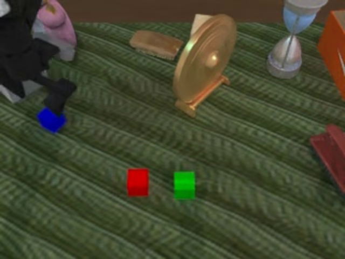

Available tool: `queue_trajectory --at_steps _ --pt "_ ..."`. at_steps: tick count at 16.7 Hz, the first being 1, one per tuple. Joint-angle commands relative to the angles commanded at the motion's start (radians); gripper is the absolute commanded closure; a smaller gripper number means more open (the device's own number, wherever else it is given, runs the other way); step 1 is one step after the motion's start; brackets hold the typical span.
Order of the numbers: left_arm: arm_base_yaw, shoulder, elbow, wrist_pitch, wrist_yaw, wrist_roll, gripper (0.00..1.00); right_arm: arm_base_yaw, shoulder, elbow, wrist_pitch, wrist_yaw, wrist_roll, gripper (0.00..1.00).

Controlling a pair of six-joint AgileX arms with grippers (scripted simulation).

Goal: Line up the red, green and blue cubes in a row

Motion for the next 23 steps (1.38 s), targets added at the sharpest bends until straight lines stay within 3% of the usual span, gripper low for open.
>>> queue_trajectory --at_steps 5,10,23 --pt "0.000 0.054 -0.121 0.180 0.001 0.000 0.00 0.000 0.000 0.000 0.000 0.000 0.000 0.00" --pt "0.000 0.059 -0.131 0.192 0.001 0.000 0.00 0.000 0.000 0.000 0.000 0.000 0.000 0.00" --pt "0.000 0.059 -0.131 0.192 0.001 0.000 0.98 0.000 0.000 0.000 0.000 0.000 0.000 0.00"
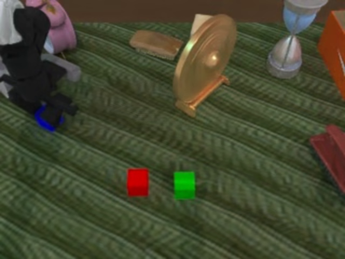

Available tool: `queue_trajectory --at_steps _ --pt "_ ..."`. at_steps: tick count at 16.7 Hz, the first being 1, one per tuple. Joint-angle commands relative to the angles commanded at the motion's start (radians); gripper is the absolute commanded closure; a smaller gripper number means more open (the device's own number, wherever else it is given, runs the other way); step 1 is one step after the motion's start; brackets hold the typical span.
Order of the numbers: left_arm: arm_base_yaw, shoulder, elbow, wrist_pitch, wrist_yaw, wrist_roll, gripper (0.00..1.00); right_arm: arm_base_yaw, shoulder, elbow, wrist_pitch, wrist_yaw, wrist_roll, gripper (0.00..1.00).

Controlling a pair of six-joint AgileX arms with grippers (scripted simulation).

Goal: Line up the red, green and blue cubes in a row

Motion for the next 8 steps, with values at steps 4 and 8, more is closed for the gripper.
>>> queue_trajectory --at_steps 4,8 --pt "0.000 0.000 0.000 0.000 0.000 0.000 1.00 0.000 0.000 0.000 0.000 0.000 0.000 0.00" --pt "0.000 0.000 0.000 0.000 0.000 0.000 1.00 0.000 0.000 0.000 0.000 0.000 0.000 0.00"
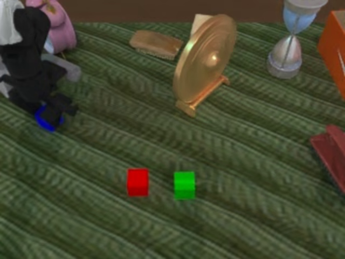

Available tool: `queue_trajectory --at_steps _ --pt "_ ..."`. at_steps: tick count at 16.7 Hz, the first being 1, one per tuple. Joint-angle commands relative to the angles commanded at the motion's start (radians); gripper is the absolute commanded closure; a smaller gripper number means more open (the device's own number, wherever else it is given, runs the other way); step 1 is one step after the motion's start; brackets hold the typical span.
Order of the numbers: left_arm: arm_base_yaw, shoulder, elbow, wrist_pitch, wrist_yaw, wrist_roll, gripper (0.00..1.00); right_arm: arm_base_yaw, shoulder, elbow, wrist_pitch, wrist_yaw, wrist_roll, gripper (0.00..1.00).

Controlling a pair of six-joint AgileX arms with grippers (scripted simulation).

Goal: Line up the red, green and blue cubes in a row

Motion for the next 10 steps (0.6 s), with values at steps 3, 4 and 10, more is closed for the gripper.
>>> queue_trajectory --at_steps 3,4,10 --pt "0.001 -0.022 0.018 -0.025 0.006 -0.003 1.00 0.000 0.000 0.000 0.000 0.000 0.000 0.00" --pt "0.004 -0.029 0.038 -0.049 0.006 -0.003 1.00 0.000 0.000 0.000 0.000 0.000 0.000 0.00" --pt "0.019 -0.085 0.166 -0.240 0.006 -0.006 1.00 0.000 0.000 0.000 0.000 0.000 0.000 0.00"
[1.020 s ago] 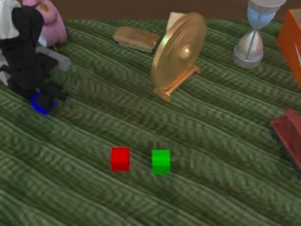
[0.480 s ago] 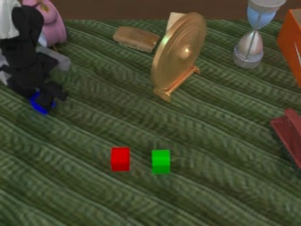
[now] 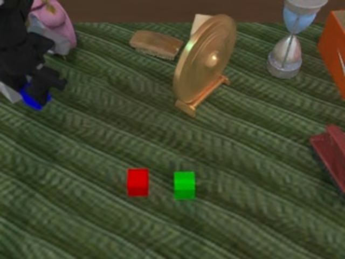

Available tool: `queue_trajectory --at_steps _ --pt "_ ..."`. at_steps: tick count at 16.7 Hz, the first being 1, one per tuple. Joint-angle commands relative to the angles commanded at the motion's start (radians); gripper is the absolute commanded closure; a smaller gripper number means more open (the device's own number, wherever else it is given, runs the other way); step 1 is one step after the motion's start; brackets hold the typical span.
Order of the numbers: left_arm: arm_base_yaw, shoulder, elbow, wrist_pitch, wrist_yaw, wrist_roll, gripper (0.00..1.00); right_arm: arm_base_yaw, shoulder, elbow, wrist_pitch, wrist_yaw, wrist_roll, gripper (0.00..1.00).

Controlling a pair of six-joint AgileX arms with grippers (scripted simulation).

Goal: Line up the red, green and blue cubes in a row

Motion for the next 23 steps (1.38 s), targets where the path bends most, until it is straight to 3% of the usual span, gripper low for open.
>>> queue_trajectory --at_steps 6,10,13,20,23 --pt "-0.015 0.005 0.009 -0.004 -0.001 -0.011 1.00 0.000 0.000 0.000 0.000 0.000 0.000 0.00" --pt "-0.121 0.045 0.083 -0.040 -0.003 -0.153 1.00 0.000 0.000 0.000 0.000 0.000 0.000 0.00" --pt "-0.253 0.093 0.164 -0.087 -0.006 -0.364 1.00 0.000 0.000 0.000 0.000 0.000 0.000 0.00" --pt "-0.636 0.198 0.358 -0.209 -0.008 -1.045 1.00 0.000 0.000 0.000 0.000 0.000 0.000 0.00" --pt "-0.777 0.219 0.423 -0.241 -0.011 -1.264 1.00 0.000 0.000 0.000 0.000 0.000 0.000 0.00"
